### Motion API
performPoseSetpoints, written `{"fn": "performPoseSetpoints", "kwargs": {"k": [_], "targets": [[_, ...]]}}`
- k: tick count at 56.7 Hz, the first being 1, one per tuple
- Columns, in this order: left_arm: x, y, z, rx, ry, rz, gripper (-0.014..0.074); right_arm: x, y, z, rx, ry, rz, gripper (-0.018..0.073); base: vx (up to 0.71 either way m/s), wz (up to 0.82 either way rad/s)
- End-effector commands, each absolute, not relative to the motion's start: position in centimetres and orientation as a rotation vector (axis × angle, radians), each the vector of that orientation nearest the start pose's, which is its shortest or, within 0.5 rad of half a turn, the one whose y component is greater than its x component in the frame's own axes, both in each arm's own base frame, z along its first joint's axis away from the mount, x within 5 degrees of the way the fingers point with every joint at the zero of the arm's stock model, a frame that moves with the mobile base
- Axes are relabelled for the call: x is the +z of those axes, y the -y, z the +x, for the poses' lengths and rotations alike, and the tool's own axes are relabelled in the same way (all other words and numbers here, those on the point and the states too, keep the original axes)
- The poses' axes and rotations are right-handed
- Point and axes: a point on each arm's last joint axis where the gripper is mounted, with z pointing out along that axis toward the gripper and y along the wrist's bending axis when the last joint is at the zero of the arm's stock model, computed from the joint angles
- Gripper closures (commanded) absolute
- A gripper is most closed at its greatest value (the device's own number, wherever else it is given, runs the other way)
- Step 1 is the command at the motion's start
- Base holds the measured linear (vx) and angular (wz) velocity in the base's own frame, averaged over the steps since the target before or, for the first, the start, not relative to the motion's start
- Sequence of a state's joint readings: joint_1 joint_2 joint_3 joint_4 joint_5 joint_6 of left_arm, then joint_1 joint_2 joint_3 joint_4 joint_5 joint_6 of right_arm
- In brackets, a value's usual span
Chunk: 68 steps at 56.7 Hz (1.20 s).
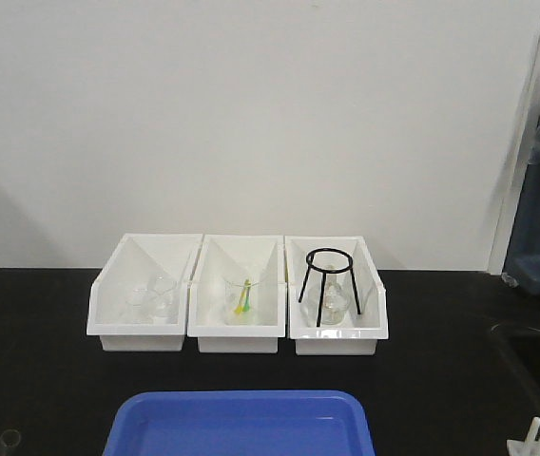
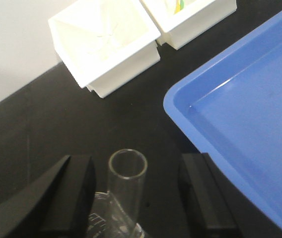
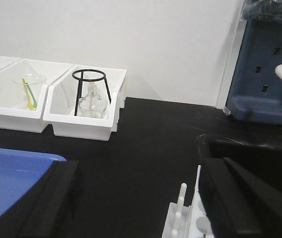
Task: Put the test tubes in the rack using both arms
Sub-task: 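Close the left gripper on the test tube and lift it out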
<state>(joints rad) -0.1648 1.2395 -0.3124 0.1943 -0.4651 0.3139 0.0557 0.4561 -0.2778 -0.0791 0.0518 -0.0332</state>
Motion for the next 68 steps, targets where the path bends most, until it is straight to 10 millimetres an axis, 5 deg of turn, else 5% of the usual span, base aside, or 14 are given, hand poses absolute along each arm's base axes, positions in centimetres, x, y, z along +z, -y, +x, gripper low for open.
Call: {"fn": "performPoseSetpoints", "kwargs": {"k": [1,32,68], "targets": [[21.3,4.7,22.0,0.115,-1.691,0.621,0.0095,28.6,-0.5,10.8,-0.059,-1.603,-0.142,0.0009,0.0,0.0],[20.3,4.5,23.0,0.103,-1.698,0.529,0.0123,28.6,-0.5,10.8,-0.059,-1.603,-0.142,0.0009,0.0,0.0],[21.3,4.3,22.6,0.1,-1.673,0.491,0.0571,28.6,-0.5,10.8,-0.059,-1.603,-0.142,0.0009,0.0,0.0]]}}
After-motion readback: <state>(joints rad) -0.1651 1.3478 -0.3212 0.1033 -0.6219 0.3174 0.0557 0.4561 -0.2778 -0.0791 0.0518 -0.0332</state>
